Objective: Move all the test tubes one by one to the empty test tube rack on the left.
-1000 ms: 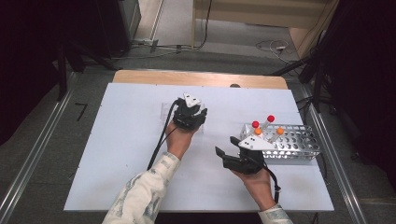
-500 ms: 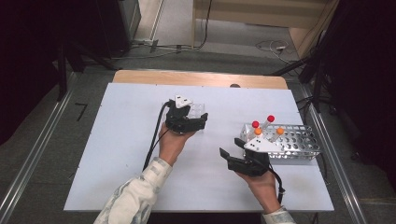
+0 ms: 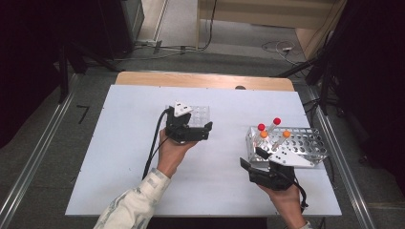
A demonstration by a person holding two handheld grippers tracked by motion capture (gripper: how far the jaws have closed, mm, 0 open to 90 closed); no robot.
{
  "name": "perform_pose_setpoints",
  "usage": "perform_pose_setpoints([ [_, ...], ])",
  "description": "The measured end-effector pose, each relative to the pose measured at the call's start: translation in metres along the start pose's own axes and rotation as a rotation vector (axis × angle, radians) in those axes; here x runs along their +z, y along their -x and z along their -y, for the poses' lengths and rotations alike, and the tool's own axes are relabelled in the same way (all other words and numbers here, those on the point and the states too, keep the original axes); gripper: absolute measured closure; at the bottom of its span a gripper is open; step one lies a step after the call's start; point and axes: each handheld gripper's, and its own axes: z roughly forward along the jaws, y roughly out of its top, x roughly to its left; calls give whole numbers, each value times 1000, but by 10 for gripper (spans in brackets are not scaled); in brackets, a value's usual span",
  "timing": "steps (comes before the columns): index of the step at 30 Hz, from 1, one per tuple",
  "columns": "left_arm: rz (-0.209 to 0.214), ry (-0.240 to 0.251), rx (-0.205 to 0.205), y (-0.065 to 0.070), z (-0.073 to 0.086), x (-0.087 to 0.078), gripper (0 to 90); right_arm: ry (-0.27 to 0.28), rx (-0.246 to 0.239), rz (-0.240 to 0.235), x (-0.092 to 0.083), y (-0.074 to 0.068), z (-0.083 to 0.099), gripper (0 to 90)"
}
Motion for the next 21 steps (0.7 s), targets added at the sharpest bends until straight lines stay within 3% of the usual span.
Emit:
perform_pose_setpoints([
  [14,7,-7,18,5,3,-5,65,19,36,62,-25,20,13,303],
  [21,16,-5,22,6,5,-7,62,6,46,120,-13,29,18,310],
])
